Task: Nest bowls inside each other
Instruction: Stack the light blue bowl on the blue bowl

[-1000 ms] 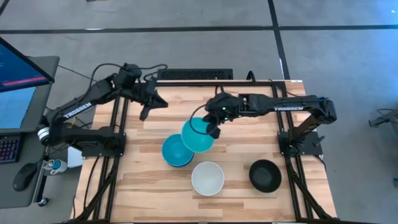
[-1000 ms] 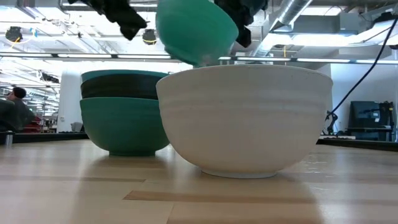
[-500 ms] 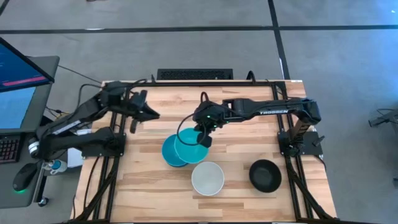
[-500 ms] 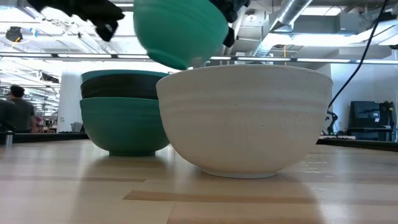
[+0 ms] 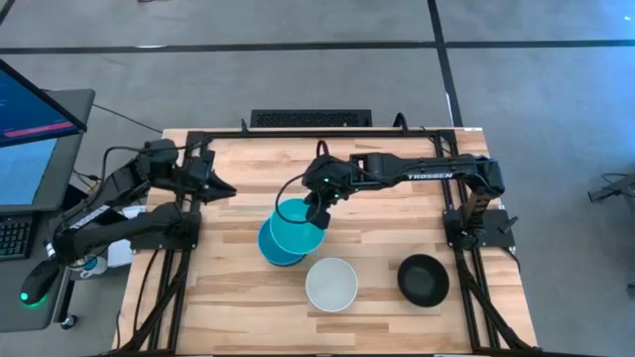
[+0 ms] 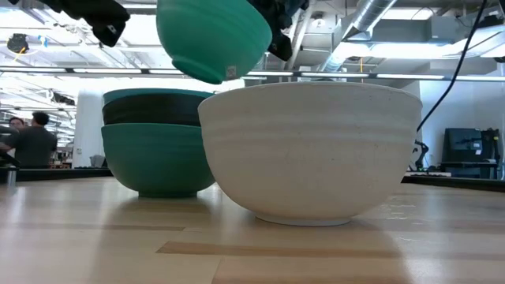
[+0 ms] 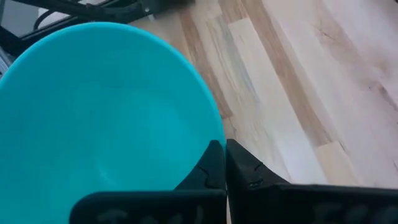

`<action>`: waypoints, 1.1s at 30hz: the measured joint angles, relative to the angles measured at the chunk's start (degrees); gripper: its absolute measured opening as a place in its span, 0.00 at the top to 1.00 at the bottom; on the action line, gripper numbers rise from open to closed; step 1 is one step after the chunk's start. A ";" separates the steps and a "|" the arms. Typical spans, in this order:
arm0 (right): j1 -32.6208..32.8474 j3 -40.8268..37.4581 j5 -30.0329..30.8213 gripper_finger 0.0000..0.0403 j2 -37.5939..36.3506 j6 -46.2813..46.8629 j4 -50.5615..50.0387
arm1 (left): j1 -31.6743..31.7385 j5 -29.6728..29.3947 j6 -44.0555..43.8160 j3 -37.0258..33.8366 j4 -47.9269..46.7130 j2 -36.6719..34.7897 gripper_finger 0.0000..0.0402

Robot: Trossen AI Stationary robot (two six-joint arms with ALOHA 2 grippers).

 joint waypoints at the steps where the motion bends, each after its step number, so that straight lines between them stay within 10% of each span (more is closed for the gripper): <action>1: 0.00 0.01 0.01 0.99 0.36 0.01 0.05 | 0.00 0.03 0.57 0.00 -0.18 0.04 0.90; 33: 0.85 9.75 -2.81 0.90 14.12 -4.13 2.28 | -0.02 -1.57 -0.11 0.00 -0.70 -0.85 0.90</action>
